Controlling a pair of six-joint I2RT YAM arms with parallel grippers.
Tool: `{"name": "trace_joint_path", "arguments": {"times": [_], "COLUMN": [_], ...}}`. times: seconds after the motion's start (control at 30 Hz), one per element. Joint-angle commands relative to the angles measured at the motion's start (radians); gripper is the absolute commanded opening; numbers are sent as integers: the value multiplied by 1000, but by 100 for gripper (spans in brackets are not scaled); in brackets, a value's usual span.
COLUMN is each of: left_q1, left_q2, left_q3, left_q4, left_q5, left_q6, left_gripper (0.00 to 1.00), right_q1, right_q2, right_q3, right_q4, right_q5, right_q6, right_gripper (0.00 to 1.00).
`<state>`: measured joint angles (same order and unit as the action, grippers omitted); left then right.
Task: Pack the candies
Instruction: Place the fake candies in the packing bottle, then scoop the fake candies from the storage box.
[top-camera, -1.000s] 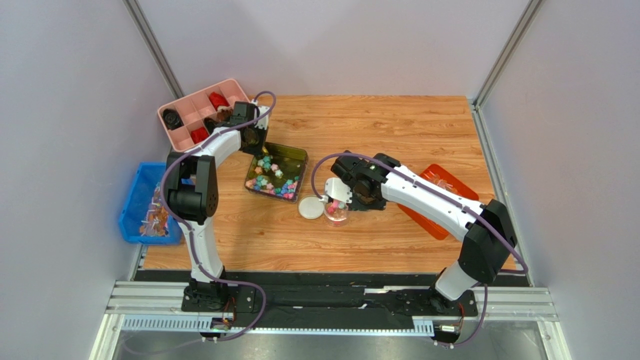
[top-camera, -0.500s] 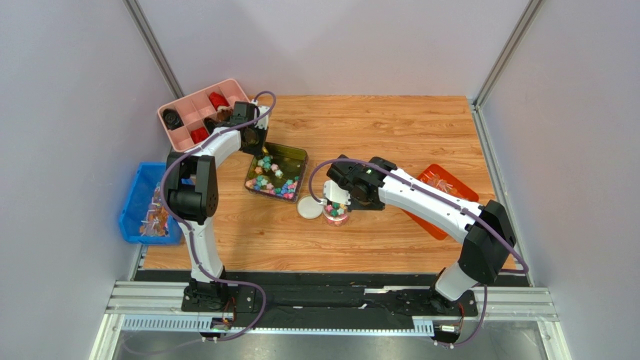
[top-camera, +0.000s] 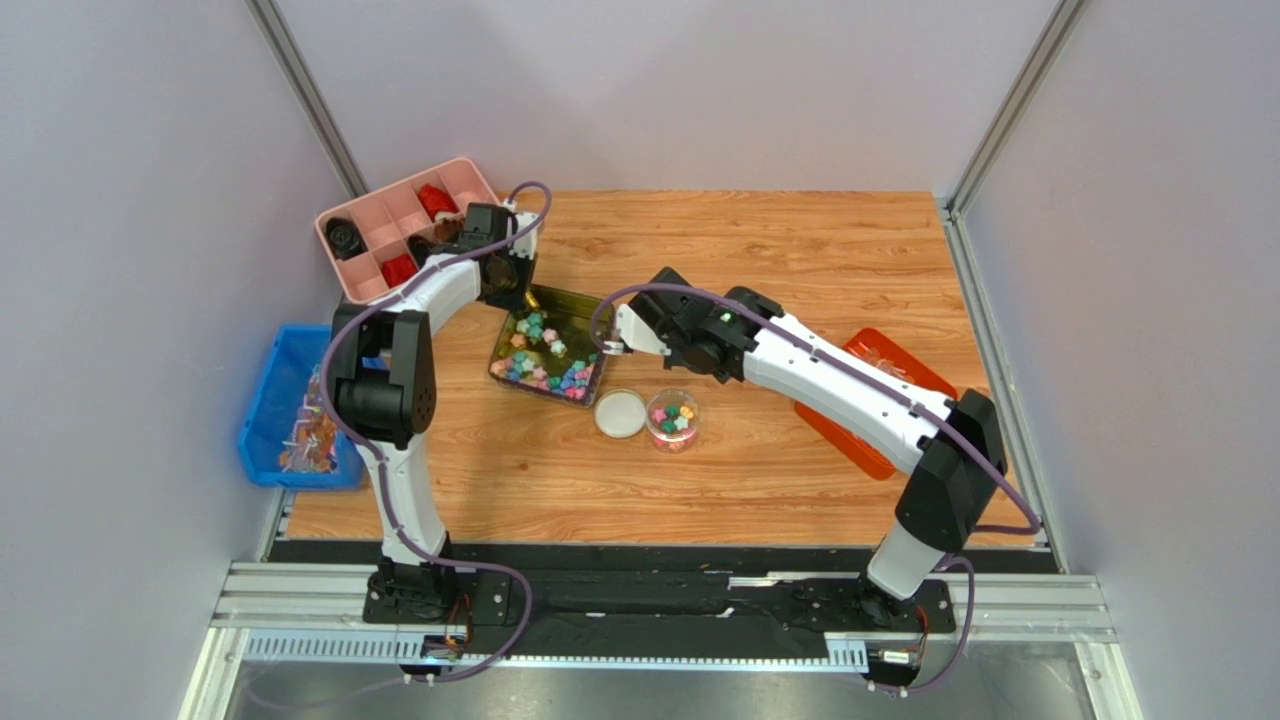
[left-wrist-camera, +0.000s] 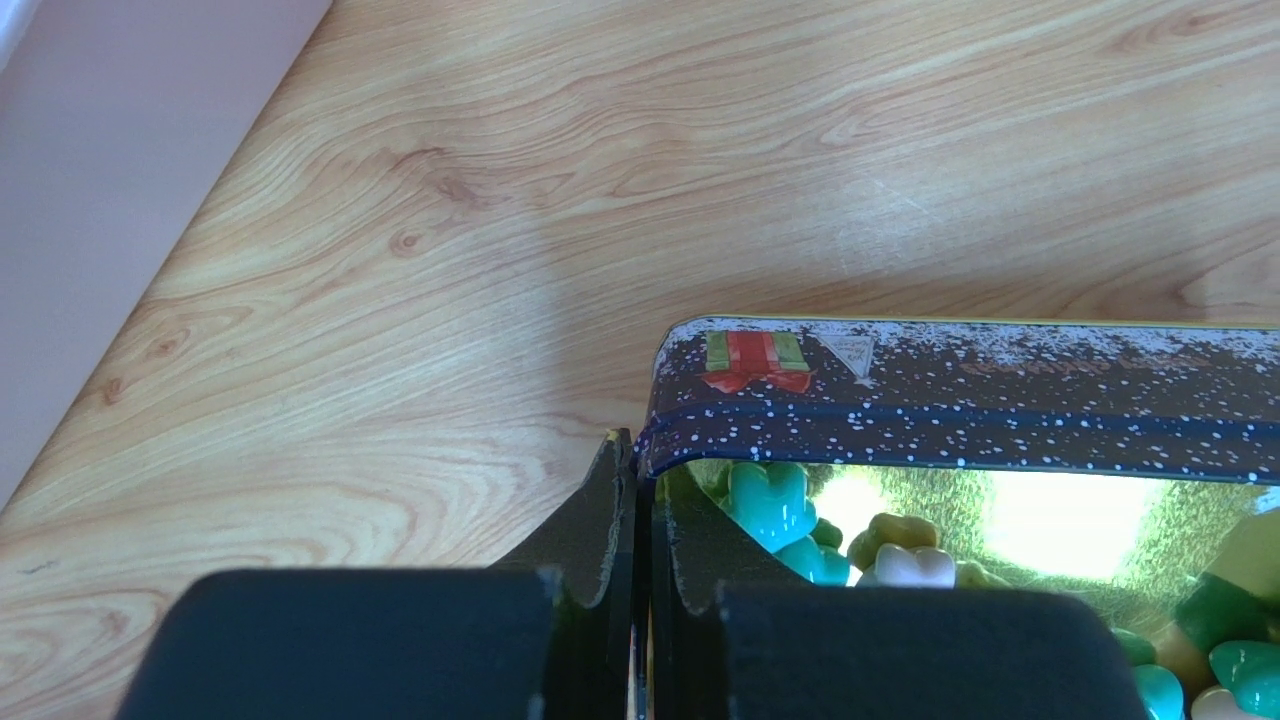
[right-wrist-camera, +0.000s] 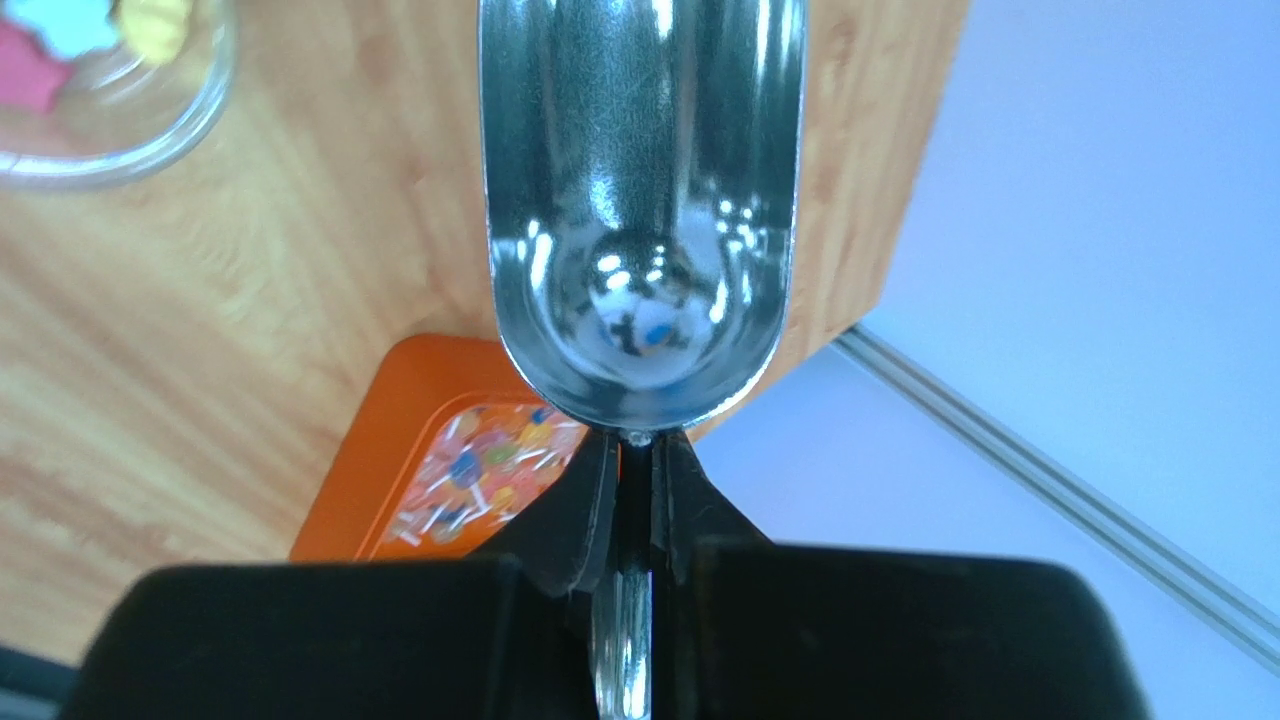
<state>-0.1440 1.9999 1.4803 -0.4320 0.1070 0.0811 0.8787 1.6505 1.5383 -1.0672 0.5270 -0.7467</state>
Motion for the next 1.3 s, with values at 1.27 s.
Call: {"name": "trace_joint_path", "arguments": {"times": [1.27], "left_q1": [31], "left_q2": [42], "left_q3": [190], "left_q4": [-242], "left_q5": [31], "left_q6": [75], "left_gripper": [0], "right_q1": [89], "right_q2": [181], "right_q3": [345], "right_q4": [130], "right_q5": [-50], "right_q6": [-22], "right_gripper": [0]}}
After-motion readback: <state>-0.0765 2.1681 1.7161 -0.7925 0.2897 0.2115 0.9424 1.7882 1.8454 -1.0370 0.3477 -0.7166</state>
